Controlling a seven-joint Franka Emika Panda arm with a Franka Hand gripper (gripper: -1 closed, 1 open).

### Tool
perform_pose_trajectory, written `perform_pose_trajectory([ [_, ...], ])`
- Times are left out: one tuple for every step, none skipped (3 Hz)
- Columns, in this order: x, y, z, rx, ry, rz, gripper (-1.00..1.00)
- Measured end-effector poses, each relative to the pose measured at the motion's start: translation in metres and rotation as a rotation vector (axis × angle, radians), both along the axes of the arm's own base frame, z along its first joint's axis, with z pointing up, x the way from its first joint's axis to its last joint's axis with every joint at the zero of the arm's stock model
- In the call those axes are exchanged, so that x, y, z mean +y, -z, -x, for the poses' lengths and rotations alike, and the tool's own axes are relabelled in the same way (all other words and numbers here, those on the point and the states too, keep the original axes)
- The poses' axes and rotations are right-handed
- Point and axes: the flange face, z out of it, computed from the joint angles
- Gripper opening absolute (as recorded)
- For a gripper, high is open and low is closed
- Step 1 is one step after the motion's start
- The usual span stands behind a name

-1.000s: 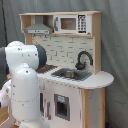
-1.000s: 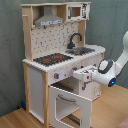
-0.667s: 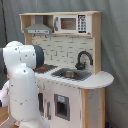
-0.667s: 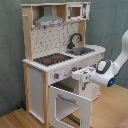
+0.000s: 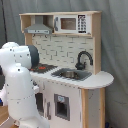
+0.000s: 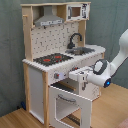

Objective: Play with the kitchen

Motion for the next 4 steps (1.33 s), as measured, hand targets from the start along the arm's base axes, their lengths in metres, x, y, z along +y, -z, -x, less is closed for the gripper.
perform_pose_trajectory([
  [-0.0011,0.0004,0.0001,-0.001,0.002,0.0,-1.0],
  [-0.009,0.0042,0.001,0.0,0.014,-0.096,-1.0],
  [-0.0084,0.0039,0.001,0.0,0.011,-0.209,-1.0],
  [-0.0079,0.0036,0.001,0.0,0.009,-0.313,-1.0],
])
